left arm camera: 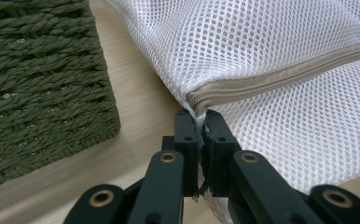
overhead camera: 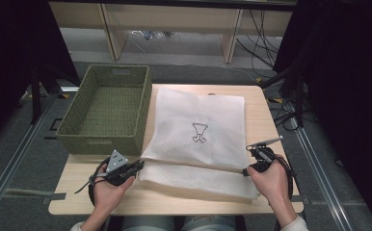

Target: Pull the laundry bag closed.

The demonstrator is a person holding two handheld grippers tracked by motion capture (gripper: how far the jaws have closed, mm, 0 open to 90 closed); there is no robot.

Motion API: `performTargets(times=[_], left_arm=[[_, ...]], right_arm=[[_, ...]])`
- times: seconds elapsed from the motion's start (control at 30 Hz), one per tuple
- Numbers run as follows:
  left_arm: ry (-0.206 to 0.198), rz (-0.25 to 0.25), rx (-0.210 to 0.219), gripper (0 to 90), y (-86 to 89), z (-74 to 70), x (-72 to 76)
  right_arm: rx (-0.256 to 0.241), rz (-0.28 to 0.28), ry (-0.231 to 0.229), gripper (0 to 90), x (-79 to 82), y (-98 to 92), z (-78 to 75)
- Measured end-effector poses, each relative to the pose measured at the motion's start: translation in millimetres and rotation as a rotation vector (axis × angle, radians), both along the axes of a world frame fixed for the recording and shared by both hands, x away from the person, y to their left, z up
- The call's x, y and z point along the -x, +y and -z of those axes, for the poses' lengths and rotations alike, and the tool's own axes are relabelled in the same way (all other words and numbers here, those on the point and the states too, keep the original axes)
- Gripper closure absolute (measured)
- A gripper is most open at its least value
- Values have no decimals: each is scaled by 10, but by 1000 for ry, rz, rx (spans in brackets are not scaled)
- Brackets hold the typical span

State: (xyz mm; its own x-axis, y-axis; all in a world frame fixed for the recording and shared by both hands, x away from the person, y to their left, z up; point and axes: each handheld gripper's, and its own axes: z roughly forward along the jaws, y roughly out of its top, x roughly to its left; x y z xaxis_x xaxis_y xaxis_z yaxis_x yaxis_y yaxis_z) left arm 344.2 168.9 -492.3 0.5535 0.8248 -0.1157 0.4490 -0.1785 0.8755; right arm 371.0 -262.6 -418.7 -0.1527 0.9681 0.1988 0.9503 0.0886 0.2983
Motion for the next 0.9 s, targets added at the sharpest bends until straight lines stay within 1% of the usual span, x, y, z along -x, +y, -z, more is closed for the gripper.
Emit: performTargets(times=[0.1,0.13,0.17,0.2,0.23,0.27,0.3,0.33,0.37,0.4,0.43,0.47,0.53,0.63,0.83,0.87,0.9], left_arm=[[1,2,-1,846,-1,0,0],[0,1,-4,846,-1,0,1],[0,0,-3,846,1,1,0],[2,1,4,846,4,4,-3],[2,1,2,846,3,4,-2],[1,1,-1,846,1,3,-2],[1,0,0,846,1,3,-2],[5,-5,6,846,-3,4,1],[1,1,-1,846,1,3,-2],[8,-7,10,846,-6,8,0],[8,-7,12,846,-6,10,0],[8,-8,12,846,-5,9,1],[9,-9,15,846,-6,9,1],[10,-9,15,846,-5,10,1],[10,-4,9,846,-3,12,-3],[13,-8,8,846,0,11,0],[12,-3,8,846,5,12,-3]], right_arm=[[-11,2,8,872,-1,-4,-6],[-10,3,7,872,-1,-7,-6],[2,0,2,872,-2,-12,-4],[4,32,11,872,8,5,-17],[-7,7,-7,872,2,-29,-3],[-3,12,1,872,-1,-31,-8],[5,14,-2,872,-1,-37,-9],[-1,18,-1,872,-1,-40,-9],[-6,36,16,872,3,-29,-20],[-5,39,13,872,5,-29,-20],[-7,39,12,872,5,-28,-18],[-7,15,7,872,-3,-47,-10],[-9,13,7,872,-3,-52,-9],[-11,20,2,872,-2,-53,-8],[-10,20,11,873,-5,-58,-7],[0,9,5,872,-7,-69,1],[5,23,8,872,-8,-70,0]])
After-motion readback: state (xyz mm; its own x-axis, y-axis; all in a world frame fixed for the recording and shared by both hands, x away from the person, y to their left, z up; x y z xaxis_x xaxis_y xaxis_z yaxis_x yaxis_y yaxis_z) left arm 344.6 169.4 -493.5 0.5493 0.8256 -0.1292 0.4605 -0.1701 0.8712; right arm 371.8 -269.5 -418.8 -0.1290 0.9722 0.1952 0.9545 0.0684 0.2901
